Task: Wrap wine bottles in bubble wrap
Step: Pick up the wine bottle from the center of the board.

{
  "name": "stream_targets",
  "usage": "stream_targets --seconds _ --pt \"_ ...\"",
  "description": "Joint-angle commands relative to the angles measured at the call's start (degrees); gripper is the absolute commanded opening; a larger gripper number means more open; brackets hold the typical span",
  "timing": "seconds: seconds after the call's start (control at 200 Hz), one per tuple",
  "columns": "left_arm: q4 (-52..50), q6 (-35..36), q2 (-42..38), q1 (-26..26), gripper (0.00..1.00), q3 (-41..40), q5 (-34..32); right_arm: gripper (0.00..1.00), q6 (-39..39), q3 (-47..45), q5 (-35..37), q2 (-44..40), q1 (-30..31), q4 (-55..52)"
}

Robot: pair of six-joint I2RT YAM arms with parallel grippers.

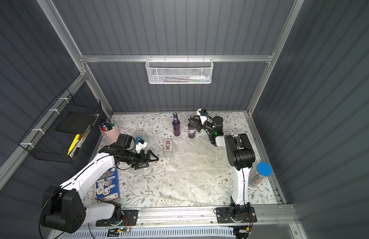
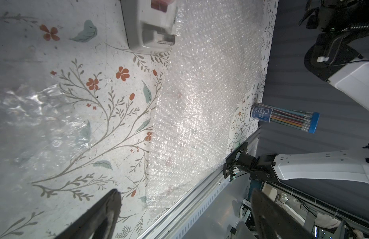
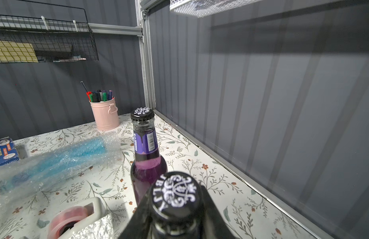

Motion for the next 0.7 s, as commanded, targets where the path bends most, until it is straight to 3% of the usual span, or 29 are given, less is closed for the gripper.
stream_targets --seconds 0.0,0.17,0.415,0.555,0.695 --pt "-1.3 0.6 0.2 -0.4 0.99 2.4 -0.2 0.15 -6.0 -0.7 0.1 -4.9 0.3 -4.9" --pt "-0.6 0.8 1.2 -0.5 1.0 3.1 0.9 0.08 -13.2 -2.4 4.8 -13.4 0.4 -9.6" --pt "4.6 -1.5 3.1 -2.6 1.0 3.8 3.3 0.07 -20.2 -7.9 9.7 -28.5 0.8 -18.0" --pt "8.3 -3.1 4.3 -4.7 1.0 3.5 3.5 0.07 -29.6 -13.4 14.7 -41.4 4.7 -36.3" --pt "10.3 -3.2 5.4 -5.0 0.99 3.3 3.5 0.08 -32.3 -19.3 20.2 -57.5 6.9 -53.0"
